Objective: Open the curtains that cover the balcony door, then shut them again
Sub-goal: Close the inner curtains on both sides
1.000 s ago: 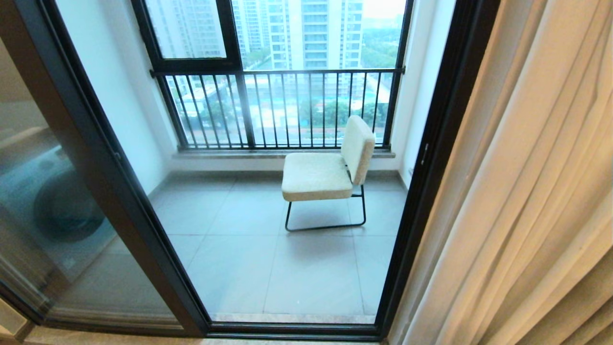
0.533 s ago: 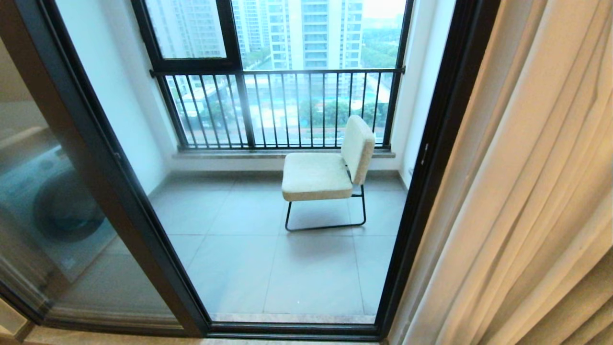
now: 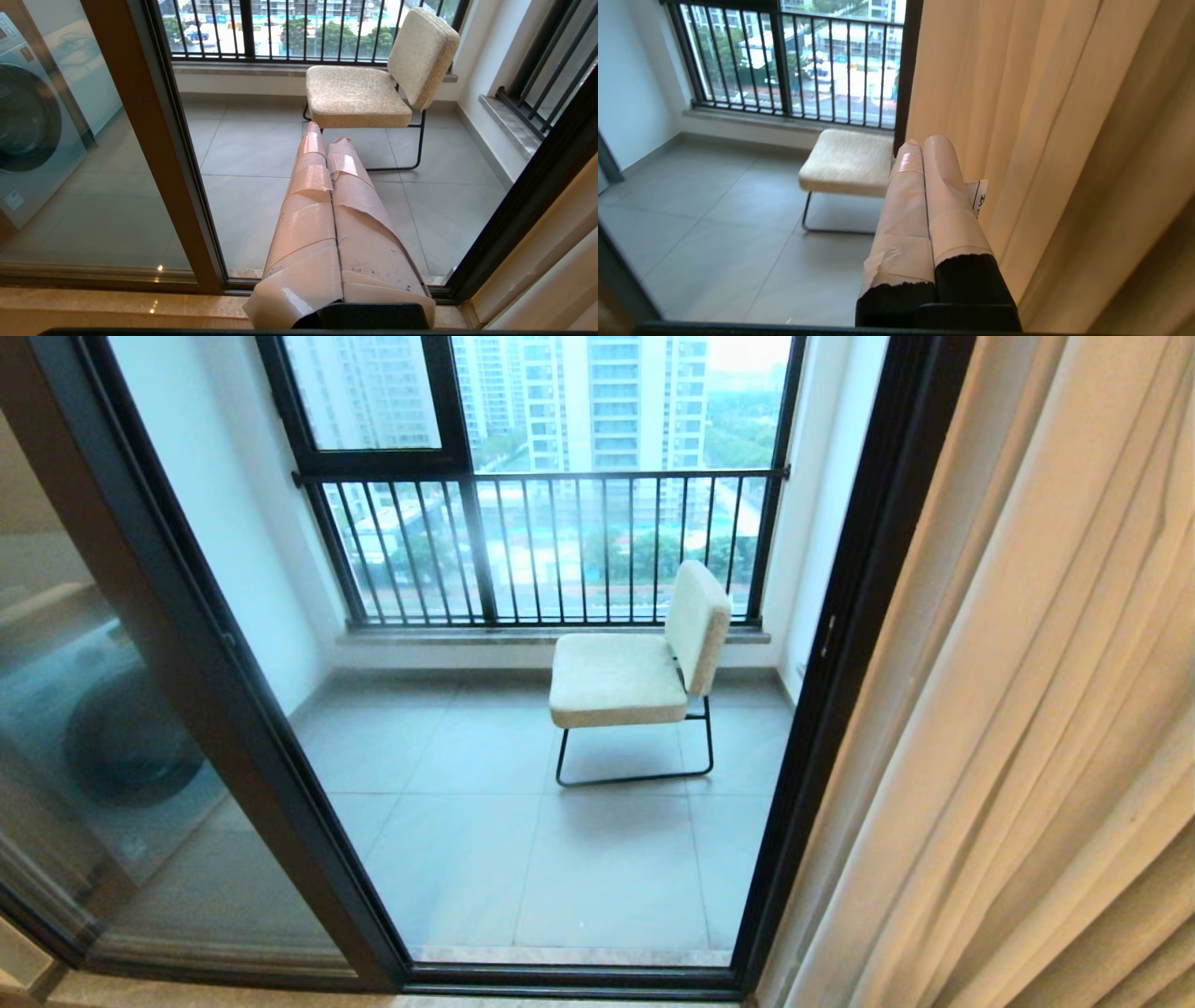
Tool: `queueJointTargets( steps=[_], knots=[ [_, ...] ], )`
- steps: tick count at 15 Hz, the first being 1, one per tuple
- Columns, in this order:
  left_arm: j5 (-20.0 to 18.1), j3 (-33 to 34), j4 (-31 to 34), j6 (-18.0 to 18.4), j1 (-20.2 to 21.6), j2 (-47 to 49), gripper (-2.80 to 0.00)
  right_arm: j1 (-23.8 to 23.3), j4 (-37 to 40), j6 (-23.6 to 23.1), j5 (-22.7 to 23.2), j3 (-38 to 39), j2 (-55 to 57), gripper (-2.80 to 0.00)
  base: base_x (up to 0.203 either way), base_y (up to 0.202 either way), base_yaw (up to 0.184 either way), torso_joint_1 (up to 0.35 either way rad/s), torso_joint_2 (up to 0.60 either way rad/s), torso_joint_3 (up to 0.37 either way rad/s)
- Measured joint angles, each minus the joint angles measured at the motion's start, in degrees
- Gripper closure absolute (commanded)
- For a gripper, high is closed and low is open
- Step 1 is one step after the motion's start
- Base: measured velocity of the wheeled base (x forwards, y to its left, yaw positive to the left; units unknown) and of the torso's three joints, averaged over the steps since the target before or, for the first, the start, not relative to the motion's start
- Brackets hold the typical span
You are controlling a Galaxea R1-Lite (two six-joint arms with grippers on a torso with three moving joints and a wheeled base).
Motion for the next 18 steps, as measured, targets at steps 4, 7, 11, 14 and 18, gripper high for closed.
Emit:
queueJointTargets(
  steps=[4,7,11,14,18],
  knots=[
    [0.0,0.0,-0.01,0.0,0.0,0.0,0.0,-0.15,-0.32,-3.87,0.0,-5.51,5.56,-2.8,0.0,0.0,0.0,0.0,0.0,0.0],
    [0.04,0.0,-0.01,0.0,0.0,0.0,0.0,-0.15,-0.22,-5.51,-2.82,-7.27,7.42,-2.8,0.0,0.0,0.0,0.0,0.0,0.0],
    [0.02,0.0,0.0,0.02,0.02,0.0,0.0,-1.13,-0.5,-6.74,-9.19,-9.21,9.77,-2.8,0.0,0.0,0.0,0.0,0.0,0.0],
    [0.02,0.0,-0.02,0.0,0.0,0.0,0.0,-1.82,-0.74,-6.78,-11.82,-11.23,12.12,-2.8,0.0,0.0,0.0,0.0,0.0,0.0],
    [0.02,0.0,0.0,0.02,-0.02,0.0,0.0,-1.93,-3.23,-6.65,-12.08,-14.11,16.38,-2.8,0.0,0.0,0.0,0.0,0.0,0.0]
  ],
)
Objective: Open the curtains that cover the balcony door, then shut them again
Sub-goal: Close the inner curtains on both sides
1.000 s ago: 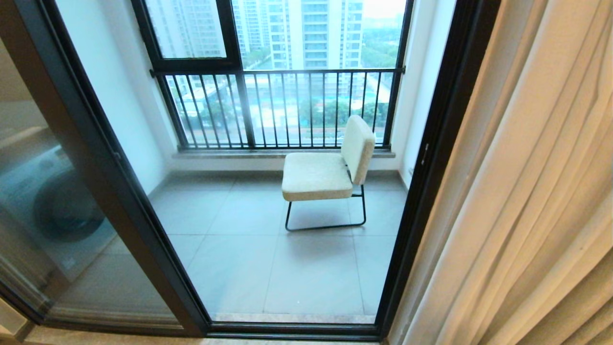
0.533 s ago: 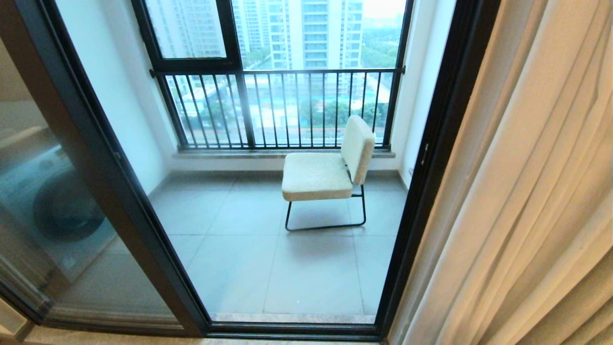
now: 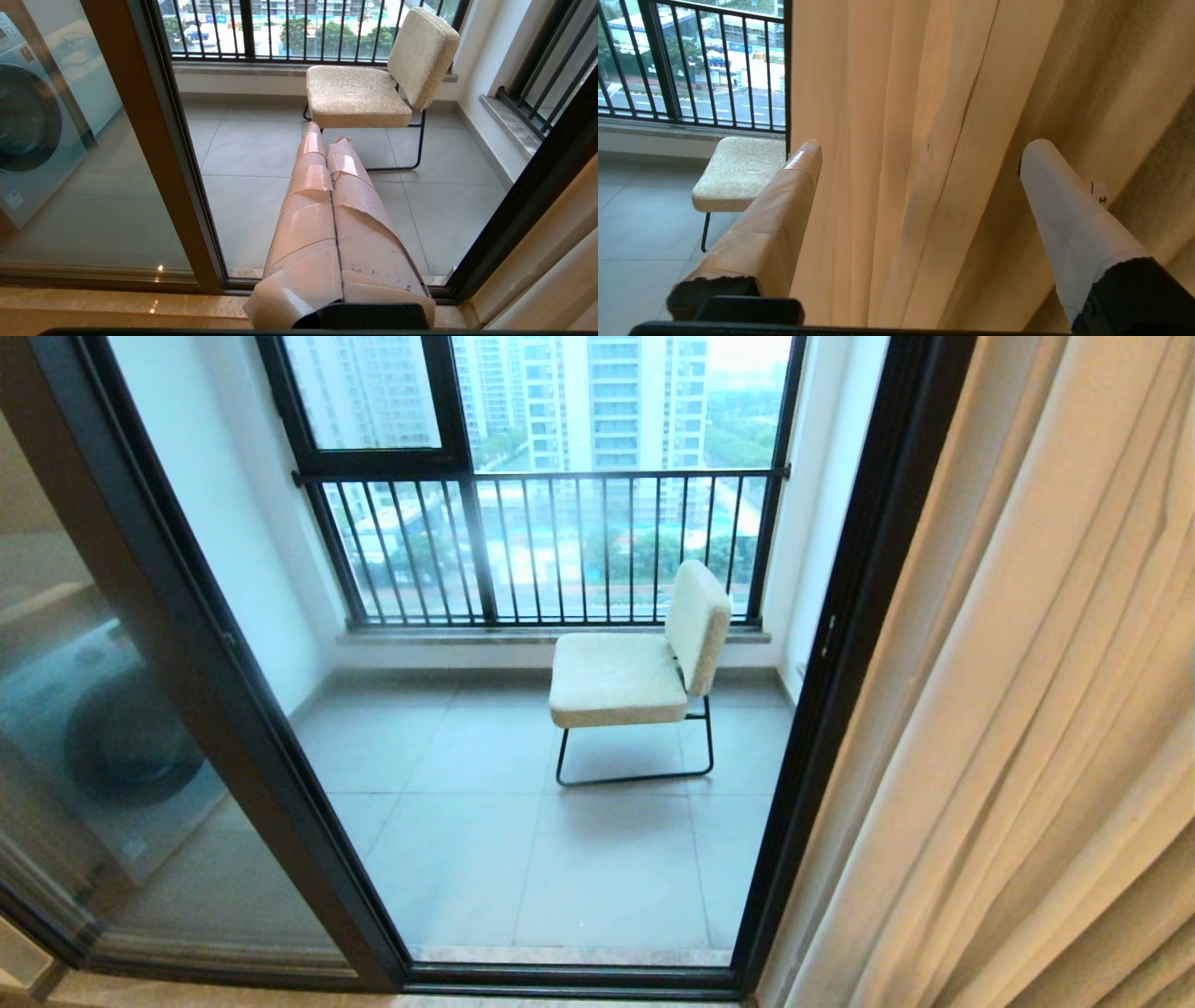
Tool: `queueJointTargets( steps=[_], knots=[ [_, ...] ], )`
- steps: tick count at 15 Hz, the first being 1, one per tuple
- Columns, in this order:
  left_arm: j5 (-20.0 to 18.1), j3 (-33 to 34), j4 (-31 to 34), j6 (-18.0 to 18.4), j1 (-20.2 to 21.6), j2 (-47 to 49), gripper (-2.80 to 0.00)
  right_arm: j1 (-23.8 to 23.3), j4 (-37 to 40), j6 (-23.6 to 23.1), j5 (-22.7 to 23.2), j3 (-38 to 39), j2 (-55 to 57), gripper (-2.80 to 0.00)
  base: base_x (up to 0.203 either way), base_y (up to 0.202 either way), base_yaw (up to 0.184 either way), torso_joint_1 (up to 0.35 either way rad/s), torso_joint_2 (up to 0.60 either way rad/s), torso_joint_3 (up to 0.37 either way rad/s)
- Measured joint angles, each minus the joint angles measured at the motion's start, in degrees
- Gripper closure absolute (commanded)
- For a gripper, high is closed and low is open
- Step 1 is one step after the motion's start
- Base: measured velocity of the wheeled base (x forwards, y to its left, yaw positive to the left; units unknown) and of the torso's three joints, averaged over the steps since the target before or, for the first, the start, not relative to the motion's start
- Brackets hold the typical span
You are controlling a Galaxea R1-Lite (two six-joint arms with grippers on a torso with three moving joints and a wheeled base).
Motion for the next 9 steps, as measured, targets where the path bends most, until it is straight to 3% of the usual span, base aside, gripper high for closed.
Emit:
queueJointTargets(
  steps=[9],
  knots=[
    [-0.02,0.0,0.0,0.0,0.02,0.0,0.0,0.0,-4.38,0.28,-0.01,-6.1,9.78,-2.8,0.0,0.0,0.0,0.0,0.0,0.0]
  ],
)
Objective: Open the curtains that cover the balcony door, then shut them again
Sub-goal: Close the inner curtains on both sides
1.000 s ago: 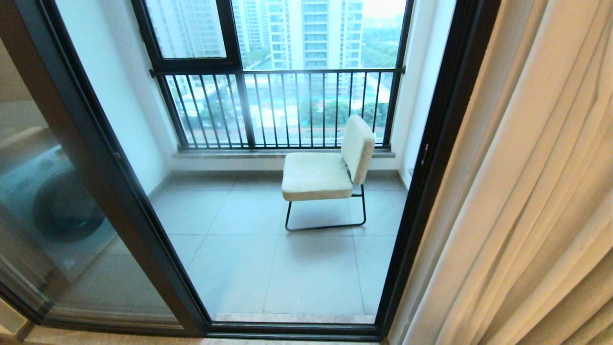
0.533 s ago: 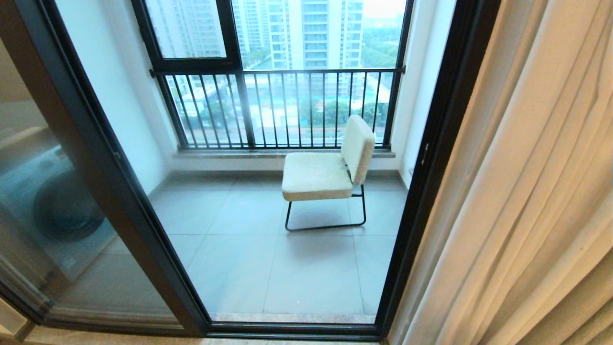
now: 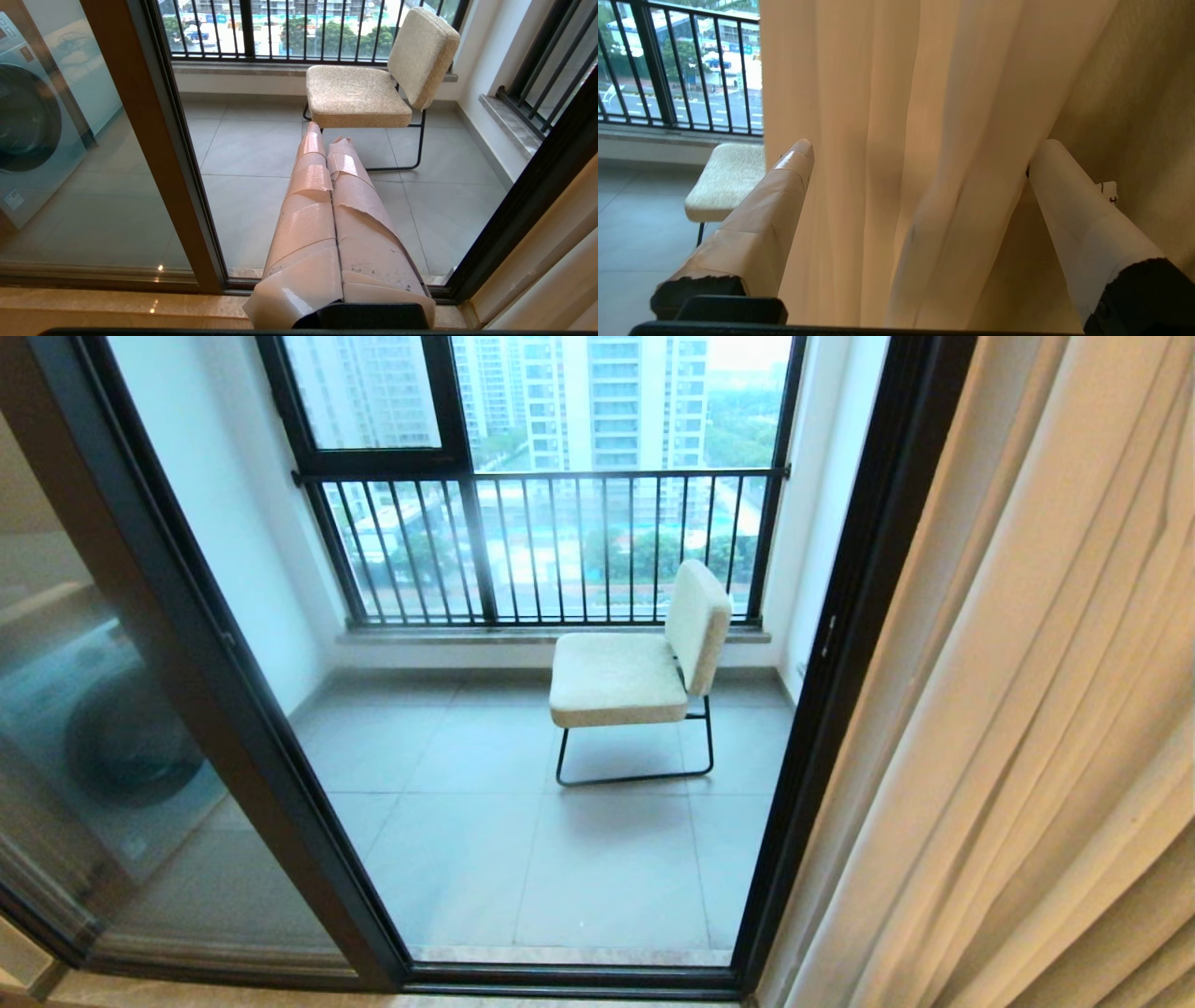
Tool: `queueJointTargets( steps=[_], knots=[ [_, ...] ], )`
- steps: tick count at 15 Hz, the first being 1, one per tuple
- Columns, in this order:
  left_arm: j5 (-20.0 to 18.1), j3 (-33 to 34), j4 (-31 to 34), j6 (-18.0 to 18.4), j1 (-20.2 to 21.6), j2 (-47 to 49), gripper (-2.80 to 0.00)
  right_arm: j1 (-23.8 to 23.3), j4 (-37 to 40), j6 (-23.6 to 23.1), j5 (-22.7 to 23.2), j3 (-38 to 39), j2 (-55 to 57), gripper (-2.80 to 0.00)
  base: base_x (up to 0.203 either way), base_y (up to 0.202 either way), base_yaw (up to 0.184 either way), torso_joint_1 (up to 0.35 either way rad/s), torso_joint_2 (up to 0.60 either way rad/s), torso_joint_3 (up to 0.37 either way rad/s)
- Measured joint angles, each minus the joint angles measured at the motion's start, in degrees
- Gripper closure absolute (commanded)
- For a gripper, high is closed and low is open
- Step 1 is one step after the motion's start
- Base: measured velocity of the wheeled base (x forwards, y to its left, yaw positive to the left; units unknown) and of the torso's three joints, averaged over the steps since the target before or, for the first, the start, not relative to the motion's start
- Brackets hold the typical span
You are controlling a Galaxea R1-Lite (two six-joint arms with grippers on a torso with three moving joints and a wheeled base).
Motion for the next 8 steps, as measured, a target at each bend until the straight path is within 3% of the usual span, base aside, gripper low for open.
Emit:
queueJointTargets(
  steps=[8],
  knots=[
    [0.0,0.0,0.0,-0.02,0.0,0.0,0.0,0.0,-3.8,0.22,0.23,-11.1,12.26,-2.8,0.0,0.0,0.0,0.0,0.0,0.0]
  ],
)
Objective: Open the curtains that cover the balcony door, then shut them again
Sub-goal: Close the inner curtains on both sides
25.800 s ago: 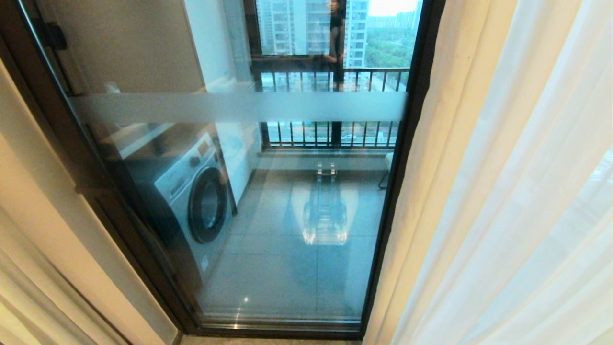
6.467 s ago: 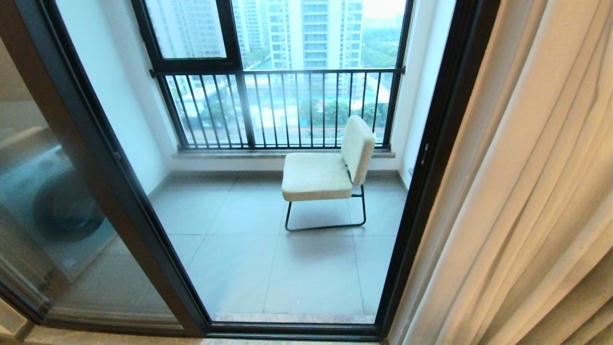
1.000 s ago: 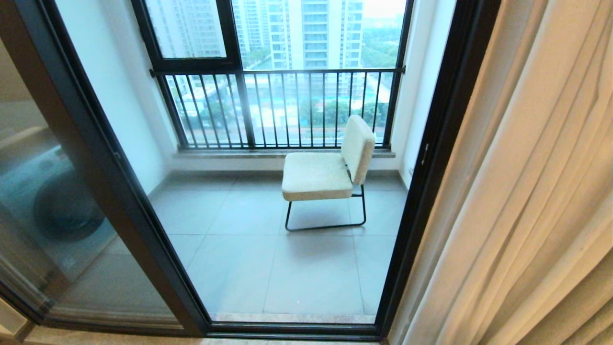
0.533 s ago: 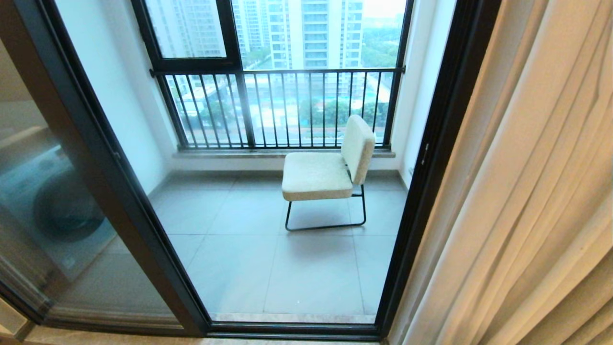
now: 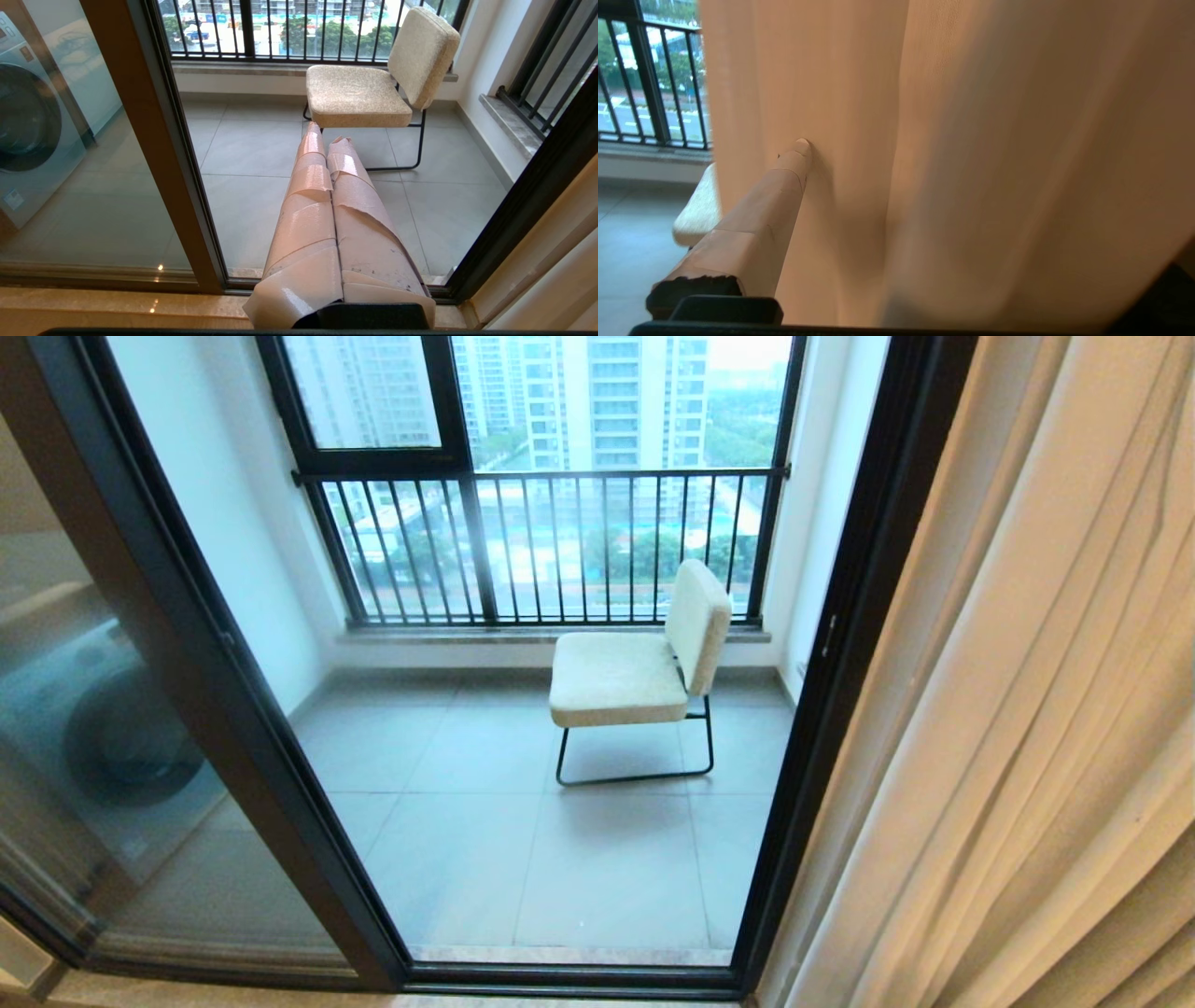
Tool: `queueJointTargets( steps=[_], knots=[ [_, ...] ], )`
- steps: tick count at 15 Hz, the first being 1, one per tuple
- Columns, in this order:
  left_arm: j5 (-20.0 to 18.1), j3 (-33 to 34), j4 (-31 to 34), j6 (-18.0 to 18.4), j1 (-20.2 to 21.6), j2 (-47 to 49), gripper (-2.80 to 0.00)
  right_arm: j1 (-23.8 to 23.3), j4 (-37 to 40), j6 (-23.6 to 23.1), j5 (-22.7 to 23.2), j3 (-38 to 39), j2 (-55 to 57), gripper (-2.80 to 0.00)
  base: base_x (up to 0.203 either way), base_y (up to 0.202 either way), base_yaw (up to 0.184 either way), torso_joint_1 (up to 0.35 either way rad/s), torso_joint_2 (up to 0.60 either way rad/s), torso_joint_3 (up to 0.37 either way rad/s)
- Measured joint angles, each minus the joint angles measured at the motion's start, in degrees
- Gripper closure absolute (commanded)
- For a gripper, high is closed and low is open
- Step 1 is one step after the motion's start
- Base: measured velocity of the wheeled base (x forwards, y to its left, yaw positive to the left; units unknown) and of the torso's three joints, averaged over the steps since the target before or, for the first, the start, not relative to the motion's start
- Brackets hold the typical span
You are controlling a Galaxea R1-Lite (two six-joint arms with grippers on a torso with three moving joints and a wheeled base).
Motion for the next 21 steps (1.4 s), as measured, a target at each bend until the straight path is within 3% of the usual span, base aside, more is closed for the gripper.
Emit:
queueJointTargets(
  steps=[9,10,18,21],
  knots=[
    [0.0,0.0,0.0,0.0,0.0,0.0,0.0,0.09,-4.58,0.02,0.24,-5.77,8.79,-2.8,0.0,0.0,0.0,0.0,0.0,0.0],
    [0.02,0.0,-0.02,0.0,0.0,0.0,0.0,0.09,-4.98,0.05,0.25,-5.93,9.24,0.0,0.0,0.0,0.0,0.0,0.0,0.0],
    [0.02,0.0,-0.02,0.0,0.0,0.0,0.0,0.29,-4.99,0.09,0.41,-5.63,9.28,0.0,0.0,0.0,0.0,0.0,0.0,0.0],
    [0.0,0.0,-0.02,0.0,0.0,0.0,0.0,0.41,-4.58,2.18,0.39,-4.67,7.48,0.0,0.0,0.0,0.0,0.0,0.0,0.0]
  ],
)
